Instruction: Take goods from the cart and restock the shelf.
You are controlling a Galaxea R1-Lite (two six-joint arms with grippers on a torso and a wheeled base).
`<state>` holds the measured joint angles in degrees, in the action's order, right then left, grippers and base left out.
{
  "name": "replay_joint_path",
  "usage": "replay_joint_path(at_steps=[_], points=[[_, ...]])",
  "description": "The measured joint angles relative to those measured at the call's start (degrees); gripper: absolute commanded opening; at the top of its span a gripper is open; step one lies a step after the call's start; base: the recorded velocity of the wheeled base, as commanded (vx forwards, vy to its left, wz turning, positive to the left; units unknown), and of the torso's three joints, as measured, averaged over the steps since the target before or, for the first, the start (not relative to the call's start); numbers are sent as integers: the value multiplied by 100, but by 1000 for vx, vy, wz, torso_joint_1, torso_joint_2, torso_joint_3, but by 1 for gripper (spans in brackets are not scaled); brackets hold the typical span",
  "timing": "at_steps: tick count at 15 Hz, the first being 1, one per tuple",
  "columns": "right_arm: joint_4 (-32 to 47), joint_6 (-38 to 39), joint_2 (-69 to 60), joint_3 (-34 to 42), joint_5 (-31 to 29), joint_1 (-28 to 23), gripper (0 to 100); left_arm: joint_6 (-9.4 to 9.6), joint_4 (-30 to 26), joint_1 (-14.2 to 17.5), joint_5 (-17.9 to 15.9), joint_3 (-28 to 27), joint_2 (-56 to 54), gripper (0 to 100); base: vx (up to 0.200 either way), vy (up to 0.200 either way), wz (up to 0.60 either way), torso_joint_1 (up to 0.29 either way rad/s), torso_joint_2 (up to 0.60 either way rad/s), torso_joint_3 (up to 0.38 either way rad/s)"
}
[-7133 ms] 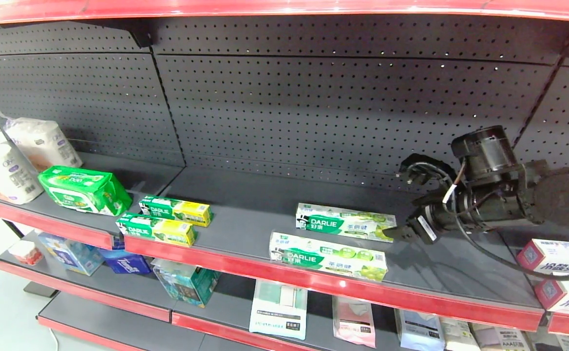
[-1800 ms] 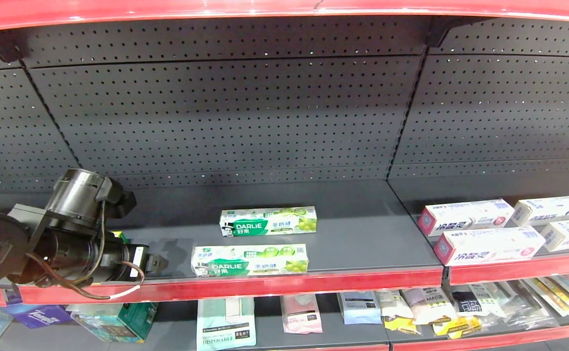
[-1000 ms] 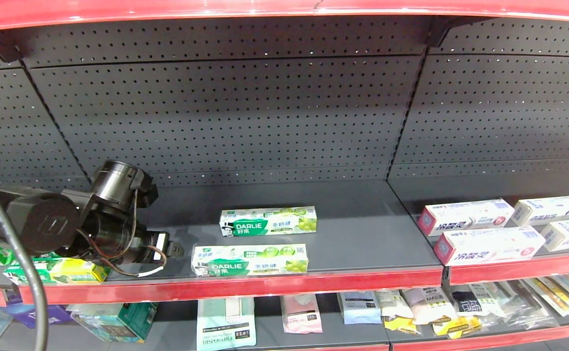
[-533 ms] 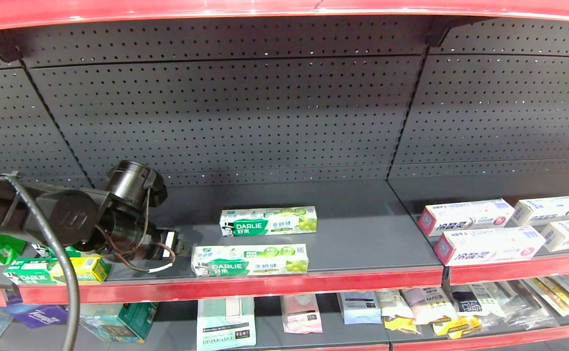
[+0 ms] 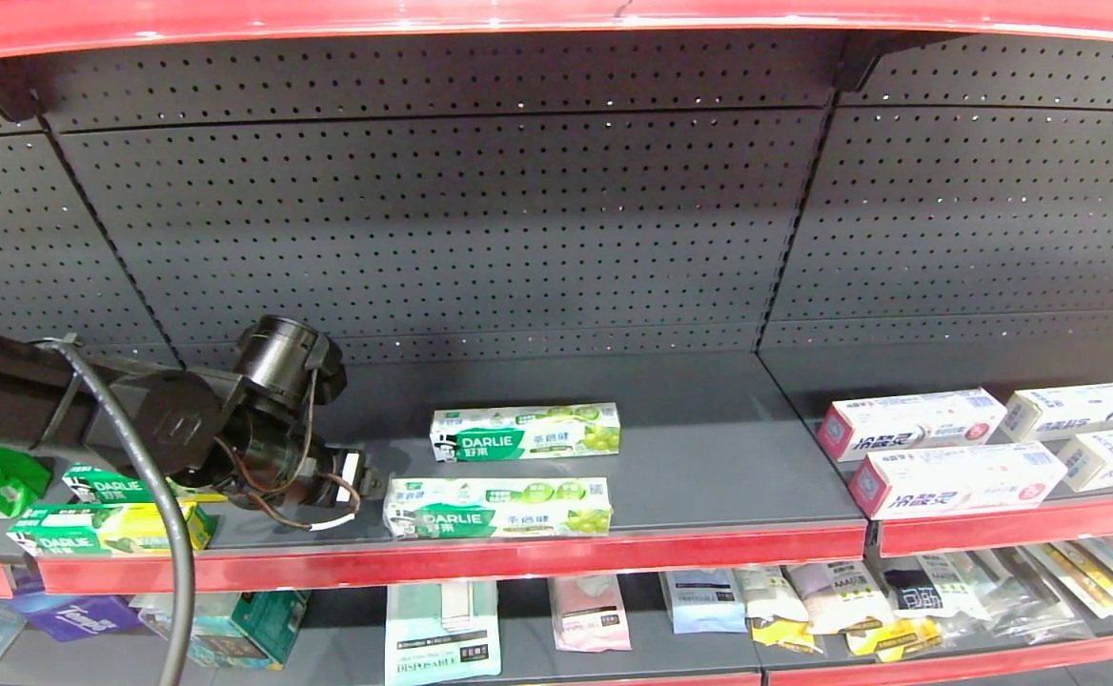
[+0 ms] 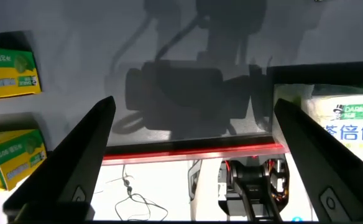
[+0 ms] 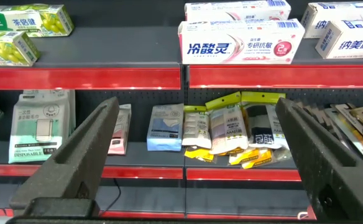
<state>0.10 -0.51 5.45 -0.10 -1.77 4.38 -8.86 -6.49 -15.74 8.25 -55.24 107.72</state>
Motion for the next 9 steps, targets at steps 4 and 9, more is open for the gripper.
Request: replay_joint_path(at_steps=[4, 9], points=[[0, 0, 0, 0, 0, 0, 100, 0, -9, -41, -7, -20, 22, 100, 0, 0, 0, 0, 0, 0], [0, 0, 0, 0, -1, 0, 100, 0, -9, -52, -16, -38, 28, 100, 0, 0, 0, 0, 0, 0]])
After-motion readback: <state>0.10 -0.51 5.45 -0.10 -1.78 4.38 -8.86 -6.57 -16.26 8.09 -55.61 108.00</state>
